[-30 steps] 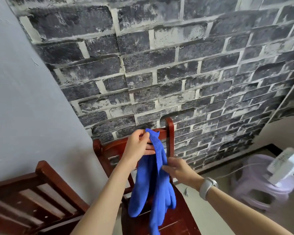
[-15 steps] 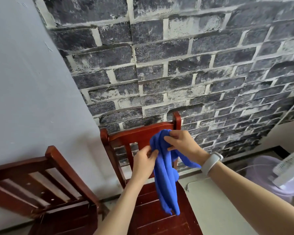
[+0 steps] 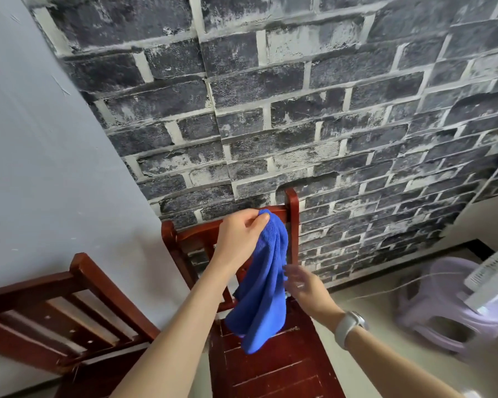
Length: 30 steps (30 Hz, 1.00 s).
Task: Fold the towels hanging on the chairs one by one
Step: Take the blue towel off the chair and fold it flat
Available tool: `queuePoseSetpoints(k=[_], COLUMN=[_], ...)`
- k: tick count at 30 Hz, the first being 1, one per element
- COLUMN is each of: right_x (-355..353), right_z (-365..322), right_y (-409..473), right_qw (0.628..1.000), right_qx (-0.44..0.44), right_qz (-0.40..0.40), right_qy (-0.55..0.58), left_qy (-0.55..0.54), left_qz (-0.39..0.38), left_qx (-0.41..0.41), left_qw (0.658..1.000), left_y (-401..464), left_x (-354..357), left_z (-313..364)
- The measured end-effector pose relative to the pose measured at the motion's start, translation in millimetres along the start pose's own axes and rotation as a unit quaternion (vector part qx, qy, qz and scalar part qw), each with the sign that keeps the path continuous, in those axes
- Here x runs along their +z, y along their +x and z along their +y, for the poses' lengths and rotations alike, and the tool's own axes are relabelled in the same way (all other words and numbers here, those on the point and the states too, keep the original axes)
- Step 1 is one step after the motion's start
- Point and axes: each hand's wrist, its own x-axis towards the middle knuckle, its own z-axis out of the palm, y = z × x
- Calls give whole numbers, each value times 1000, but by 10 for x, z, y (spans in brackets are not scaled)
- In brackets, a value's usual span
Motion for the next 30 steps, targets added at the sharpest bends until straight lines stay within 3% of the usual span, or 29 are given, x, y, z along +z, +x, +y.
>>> queuePoseSetpoints(k=[8, 14, 18, 20, 22, 25, 30], right_x=[349, 272, -7, -89, -134, -175, -339], right_z=[-247, -149, -339, -527, -737, -1047, -1193], right_y=[153, 203, 298, 344, 358, 337, 267], right_qw=[999, 996, 989, 978, 966, 960, 964], right_qx=[-51, -43, -129, -195, -243, -270, -262], right_qz=[9, 51, 34, 2, -27, -53, -56], right_qy=[-7, -63, -70, -76, -80, -58, 3], left_qy=[-12, 113, 163, 136, 98, 124, 97], left_qz=[57, 187, 189, 196, 137, 36, 113], left_qx=[4, -32, -79, -102, -83, -20, 42], left_qw=[998, 975, 965, 966, 982, 991, 988], left_y=[-85, -217, -396, -436, -463, -481, -359], left_x=[-436, -862, -927, -870, -775, -525, -192], left_z=[66, -176, -433, -557, -584, -552, -379])
